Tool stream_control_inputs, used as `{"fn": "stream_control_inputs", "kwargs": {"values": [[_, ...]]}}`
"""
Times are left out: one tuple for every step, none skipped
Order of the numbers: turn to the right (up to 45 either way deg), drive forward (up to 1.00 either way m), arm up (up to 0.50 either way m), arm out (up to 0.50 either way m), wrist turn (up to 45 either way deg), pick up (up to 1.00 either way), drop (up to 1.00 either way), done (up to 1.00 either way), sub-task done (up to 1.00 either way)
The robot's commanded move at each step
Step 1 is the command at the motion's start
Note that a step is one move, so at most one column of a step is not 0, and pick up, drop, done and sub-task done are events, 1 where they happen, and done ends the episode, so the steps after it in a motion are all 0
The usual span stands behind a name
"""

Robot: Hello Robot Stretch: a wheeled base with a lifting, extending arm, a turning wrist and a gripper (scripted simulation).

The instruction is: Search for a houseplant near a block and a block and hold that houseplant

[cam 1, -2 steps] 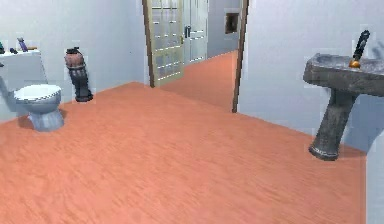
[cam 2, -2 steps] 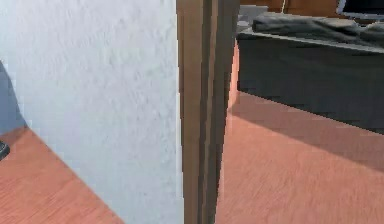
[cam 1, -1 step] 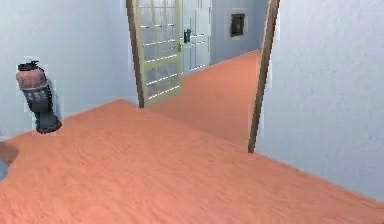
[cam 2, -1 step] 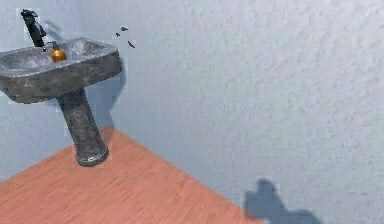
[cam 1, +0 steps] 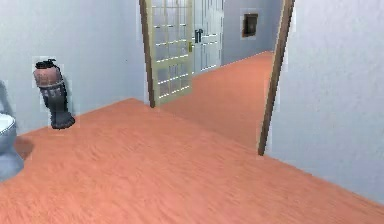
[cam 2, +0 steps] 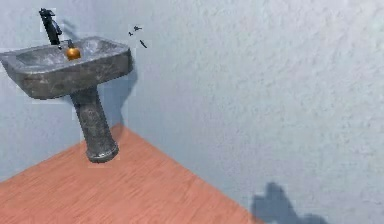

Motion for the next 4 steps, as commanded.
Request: {"fn": "stream_control_inputs", "kwargs": {"values": [[0.0,1.00,0.00,0.00,0.0,0.00,0.00,0.00,0.00],[0.0,1.00,0.00,0.00,0.0,0.00,0.00,0.00,0.00],[-6.0,0.00,0.00,0.00,0.0,0.00,0.00,0.00,0.00],[0.0,0.25,0.00,0.00,0.0,0.00,0.00,0.00,0.00]]}}
